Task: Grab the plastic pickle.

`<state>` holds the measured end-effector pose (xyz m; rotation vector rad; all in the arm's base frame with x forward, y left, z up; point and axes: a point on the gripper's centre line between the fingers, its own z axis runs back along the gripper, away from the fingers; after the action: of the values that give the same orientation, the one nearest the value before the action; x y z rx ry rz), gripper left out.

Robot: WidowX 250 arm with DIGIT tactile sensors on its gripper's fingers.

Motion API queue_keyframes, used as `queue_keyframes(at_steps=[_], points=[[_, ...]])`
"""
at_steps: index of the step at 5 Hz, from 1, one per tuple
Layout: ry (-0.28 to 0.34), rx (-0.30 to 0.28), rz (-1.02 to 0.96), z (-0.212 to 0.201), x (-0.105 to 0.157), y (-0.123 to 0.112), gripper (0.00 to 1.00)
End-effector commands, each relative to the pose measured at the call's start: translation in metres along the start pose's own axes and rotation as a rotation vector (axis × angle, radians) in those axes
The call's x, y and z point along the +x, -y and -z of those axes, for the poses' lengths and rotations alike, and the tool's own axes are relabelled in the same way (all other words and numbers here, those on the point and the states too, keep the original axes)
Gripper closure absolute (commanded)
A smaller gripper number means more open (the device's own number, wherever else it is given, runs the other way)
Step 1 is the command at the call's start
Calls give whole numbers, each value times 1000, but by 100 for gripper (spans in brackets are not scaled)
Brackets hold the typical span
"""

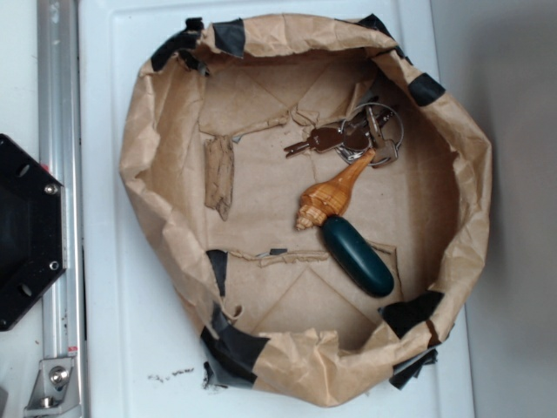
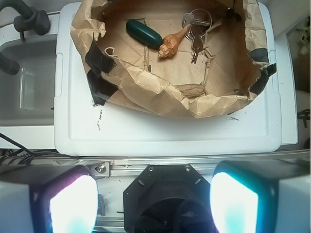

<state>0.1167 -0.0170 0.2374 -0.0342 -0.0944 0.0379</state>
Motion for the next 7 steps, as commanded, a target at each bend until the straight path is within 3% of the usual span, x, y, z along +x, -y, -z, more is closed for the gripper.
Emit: queue_keyframes(at_steps=[1,3,5,6,7], points=[[0,0,0,0,0,0,0],[208,-27,236,42,97,-7,0],[182,-14,461,115,181,-9,0],[174,-17,583,143,191,-10,0],[167,2,743,167,186,7,0]])
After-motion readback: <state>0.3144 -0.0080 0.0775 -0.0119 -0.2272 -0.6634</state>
